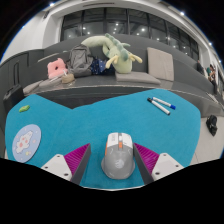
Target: Arrange mouse
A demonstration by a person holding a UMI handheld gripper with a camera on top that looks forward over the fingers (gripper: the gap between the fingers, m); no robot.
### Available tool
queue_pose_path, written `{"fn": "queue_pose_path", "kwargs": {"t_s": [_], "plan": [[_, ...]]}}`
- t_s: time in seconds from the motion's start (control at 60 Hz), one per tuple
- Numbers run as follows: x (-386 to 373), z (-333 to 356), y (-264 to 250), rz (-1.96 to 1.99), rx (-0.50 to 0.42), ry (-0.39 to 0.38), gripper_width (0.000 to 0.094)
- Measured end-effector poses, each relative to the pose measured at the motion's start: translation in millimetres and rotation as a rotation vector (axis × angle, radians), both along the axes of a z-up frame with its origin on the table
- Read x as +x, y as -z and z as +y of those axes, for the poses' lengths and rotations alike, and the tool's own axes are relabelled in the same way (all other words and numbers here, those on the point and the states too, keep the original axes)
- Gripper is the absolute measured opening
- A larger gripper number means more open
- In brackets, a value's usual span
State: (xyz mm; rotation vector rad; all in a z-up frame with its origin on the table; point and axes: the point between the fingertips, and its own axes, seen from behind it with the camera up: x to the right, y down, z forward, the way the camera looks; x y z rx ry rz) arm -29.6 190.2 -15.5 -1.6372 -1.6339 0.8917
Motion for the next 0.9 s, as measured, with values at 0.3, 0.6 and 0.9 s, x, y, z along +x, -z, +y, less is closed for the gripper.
{"fn": "queue_pose_path", "kwargs": {"t_s": [0.3, 0.6, 0.9], "plan": [[-20, 11, 5, -0.019, 0.063, 0.054, 0.0407], [-12, -85, -116, 0.081, -0.06, 0.01, 0.0367], [10, -290, -77, -0.022, -0.145, -0.142, 0.0365]]}}
